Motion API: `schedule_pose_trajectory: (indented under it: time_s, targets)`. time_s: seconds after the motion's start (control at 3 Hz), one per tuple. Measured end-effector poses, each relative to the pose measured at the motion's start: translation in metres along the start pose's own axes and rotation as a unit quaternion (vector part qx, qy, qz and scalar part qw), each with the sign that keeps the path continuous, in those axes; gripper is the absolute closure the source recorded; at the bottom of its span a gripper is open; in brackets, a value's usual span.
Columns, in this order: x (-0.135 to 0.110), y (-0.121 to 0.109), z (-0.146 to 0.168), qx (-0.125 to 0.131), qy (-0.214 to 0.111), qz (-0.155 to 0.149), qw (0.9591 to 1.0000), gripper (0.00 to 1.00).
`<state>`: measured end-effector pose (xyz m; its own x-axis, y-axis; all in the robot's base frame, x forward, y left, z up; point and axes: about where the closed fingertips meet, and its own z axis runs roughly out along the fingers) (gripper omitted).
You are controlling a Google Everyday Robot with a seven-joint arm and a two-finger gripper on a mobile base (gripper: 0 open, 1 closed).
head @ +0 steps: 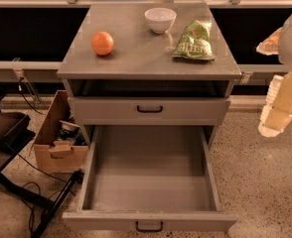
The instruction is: Place orange into middle drawer
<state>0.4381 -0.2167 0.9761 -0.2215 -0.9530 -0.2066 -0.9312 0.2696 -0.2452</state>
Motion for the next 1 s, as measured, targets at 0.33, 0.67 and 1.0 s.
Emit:
schedule_pose_trajectory:
  time_s: [0.33, 0.67, 1.0]
  targets:
    - [0.000, -0.002, 0.001, 0.001, -0.004, 0.001, 1.0000, 0.00]
    - [-0.005, -0.023, 0.022, 0.017, -0.057, 0.017, 0.9981, 0.00]
    - [-0.034, -0.096, 0.060, 0.046, -0.211, 0.063, 0.9744, 0.00]
